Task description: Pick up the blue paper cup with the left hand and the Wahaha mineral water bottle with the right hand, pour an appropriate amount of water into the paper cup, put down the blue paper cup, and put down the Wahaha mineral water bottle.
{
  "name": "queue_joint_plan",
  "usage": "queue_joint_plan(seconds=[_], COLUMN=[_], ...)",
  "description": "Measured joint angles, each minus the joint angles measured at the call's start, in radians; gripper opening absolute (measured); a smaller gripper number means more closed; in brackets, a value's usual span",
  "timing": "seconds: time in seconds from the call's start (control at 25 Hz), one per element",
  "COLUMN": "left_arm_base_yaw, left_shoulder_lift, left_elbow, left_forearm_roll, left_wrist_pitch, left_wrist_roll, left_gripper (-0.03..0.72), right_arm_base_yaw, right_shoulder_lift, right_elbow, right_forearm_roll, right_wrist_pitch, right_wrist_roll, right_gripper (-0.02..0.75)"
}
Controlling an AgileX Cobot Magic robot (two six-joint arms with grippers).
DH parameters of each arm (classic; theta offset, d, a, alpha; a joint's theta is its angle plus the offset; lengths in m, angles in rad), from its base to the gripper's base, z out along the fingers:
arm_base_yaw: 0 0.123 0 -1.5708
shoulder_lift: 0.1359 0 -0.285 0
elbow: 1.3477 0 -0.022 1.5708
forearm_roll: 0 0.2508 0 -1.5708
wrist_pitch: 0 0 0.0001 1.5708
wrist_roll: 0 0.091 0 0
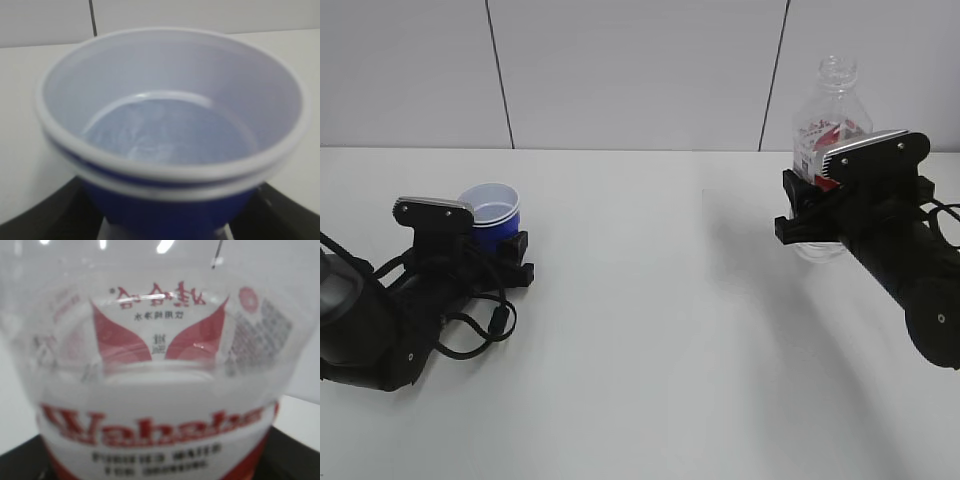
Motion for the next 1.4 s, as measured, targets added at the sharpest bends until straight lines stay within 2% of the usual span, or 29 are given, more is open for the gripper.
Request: queue_joint_plan(seconds=[0.4,0.6,0.96,1.28,1.4], left_arm_base_yaw=[0.0,0.0,0.0,0.0,0.0], left_shoulder_lift=[0.0,-0.02,-0.154,-0.424,-0.554], left_elbow=[0.0,0.04,0.228,0.447,0.492], left_forearm_roll=[-0.003,-0.005,-0.002,0.016,0.016], left_wrist_pitch=[0.0,0.002,0.002,0.002,0.082], left_wrist_roll=[0.0,0.0,0.002,0.002,0.002], left_gripper=[0.549,0.549,0.549,0.549,0.55], right_arm_base_yaw=[0.0,0.0,0.0,0.0,0.0], right_shoulder_lift=[0.0,0.0,0.0,0.0,0.0], right_elbow=[0.0,0.0,0.0,0.0,0.0], right_forearm_roll=[-0.007,-0.007,-0.008,-0.018,-0.022], right_wrist_pitch=[-0.008,-0.008,-0.01,-0.01,-0.01], right_wrist_roll=[0.0,0.0,0.0,0.002,0.031], right_gripper=[0.47,0.47,0.47,0.47,0.47])
